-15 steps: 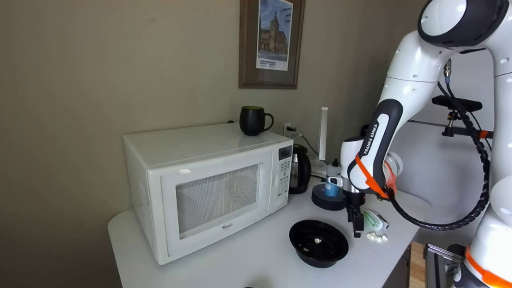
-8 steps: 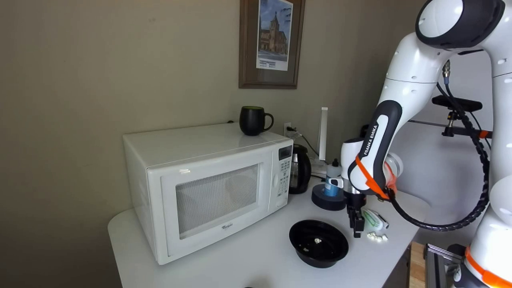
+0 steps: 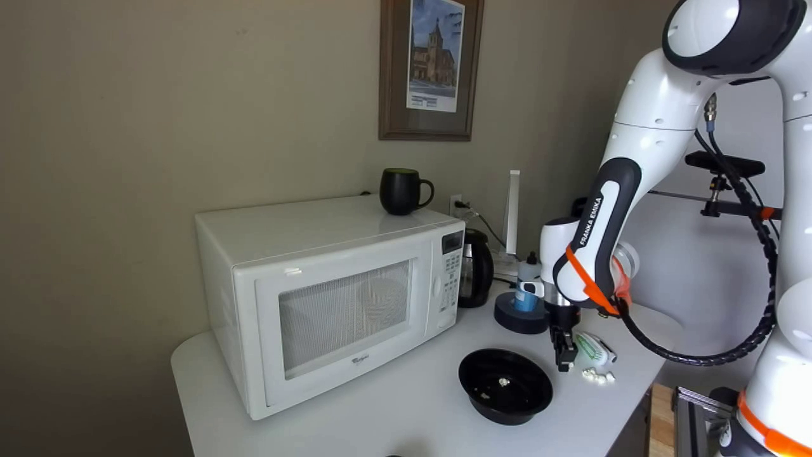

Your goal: Put the white objects inside the black bowl

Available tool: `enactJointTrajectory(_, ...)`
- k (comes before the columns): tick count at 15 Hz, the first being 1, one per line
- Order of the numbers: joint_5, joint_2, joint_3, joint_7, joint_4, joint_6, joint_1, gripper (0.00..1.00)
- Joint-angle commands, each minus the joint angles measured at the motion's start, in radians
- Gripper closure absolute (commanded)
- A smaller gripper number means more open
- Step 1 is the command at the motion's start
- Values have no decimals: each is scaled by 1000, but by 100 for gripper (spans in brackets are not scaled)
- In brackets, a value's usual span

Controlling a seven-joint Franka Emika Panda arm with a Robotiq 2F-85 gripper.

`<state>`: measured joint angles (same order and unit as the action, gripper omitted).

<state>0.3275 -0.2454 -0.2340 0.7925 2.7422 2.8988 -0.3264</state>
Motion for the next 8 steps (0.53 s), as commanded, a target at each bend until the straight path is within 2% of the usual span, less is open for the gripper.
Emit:
enactJointTrajectory(1, 19, 9, -3, -1, 0, -19, 19, 72)
enactJointTrajectory(3, 37, 48, 1, -7, 15, -22, 41, 74)
enactJointTrajectory(6, 66, 73, 6, -26, 0, -48, 88, 87)
enactJointTrajectory(8, 102, 102, -13, -64, 21, -62, 116, 66)
